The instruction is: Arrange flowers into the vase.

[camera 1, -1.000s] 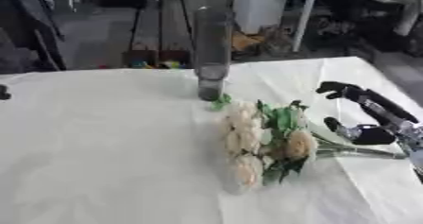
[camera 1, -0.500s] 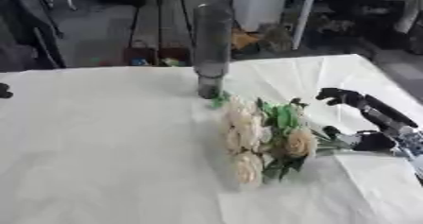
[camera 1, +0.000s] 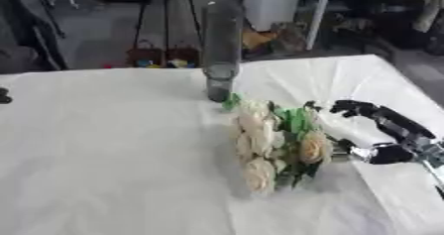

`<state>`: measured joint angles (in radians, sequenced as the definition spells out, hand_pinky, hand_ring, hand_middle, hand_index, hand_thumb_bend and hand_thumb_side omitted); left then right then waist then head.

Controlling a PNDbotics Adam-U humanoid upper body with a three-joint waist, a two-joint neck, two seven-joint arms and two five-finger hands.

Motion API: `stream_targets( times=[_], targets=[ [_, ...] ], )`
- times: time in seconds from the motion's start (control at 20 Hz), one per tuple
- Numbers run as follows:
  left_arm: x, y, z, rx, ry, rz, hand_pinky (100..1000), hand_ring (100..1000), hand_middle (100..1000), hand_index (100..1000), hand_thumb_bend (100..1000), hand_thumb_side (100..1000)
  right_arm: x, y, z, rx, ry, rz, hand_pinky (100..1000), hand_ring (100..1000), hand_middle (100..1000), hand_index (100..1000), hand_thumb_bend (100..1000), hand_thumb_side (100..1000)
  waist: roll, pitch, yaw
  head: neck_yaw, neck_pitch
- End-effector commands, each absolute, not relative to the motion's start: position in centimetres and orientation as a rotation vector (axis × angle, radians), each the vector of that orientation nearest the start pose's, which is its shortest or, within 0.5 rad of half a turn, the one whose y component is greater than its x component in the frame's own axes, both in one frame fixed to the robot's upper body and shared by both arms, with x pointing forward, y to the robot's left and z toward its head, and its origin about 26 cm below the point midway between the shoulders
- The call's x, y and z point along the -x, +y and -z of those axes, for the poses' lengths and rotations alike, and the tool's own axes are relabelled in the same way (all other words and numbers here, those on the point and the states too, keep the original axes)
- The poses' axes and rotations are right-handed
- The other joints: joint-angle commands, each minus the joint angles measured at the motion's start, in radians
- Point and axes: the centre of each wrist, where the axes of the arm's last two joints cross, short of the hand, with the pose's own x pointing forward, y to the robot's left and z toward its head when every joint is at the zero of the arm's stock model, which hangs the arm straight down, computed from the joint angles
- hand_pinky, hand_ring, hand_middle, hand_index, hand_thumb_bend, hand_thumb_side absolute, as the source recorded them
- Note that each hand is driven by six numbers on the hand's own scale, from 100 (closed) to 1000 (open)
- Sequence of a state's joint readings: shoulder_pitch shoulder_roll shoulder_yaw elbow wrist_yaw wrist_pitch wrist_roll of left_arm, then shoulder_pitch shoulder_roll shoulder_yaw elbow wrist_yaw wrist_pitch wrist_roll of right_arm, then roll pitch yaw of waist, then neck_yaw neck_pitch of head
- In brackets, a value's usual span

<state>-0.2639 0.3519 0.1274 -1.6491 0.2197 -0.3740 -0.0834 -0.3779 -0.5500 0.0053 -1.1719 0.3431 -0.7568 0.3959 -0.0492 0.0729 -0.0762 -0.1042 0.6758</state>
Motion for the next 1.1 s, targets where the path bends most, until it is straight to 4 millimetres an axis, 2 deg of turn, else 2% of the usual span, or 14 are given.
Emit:
stream_targets(
  times=[0.05,1.1],
  targets=[
    [-33.4,33.3,-13.1,-0.074,-2.321,0.226,592,595,676,679,704,619,-36.6,-40.5,-7.4,0.264,-1.832,-1.604,834,995,840,952,301,415,0.001,-0.010,0.001,-0.003,0.004],
    [-33.4,33.2,-13.0,-0.067,-2.318,0.225,593,595,677,679,703,620,-36.4,-41.3,-5.5,0.321,-1.726,-1.627,829,991,832,948,296,445,0.001,-0.009,0.006,-0.009,0.006]
  ],
)
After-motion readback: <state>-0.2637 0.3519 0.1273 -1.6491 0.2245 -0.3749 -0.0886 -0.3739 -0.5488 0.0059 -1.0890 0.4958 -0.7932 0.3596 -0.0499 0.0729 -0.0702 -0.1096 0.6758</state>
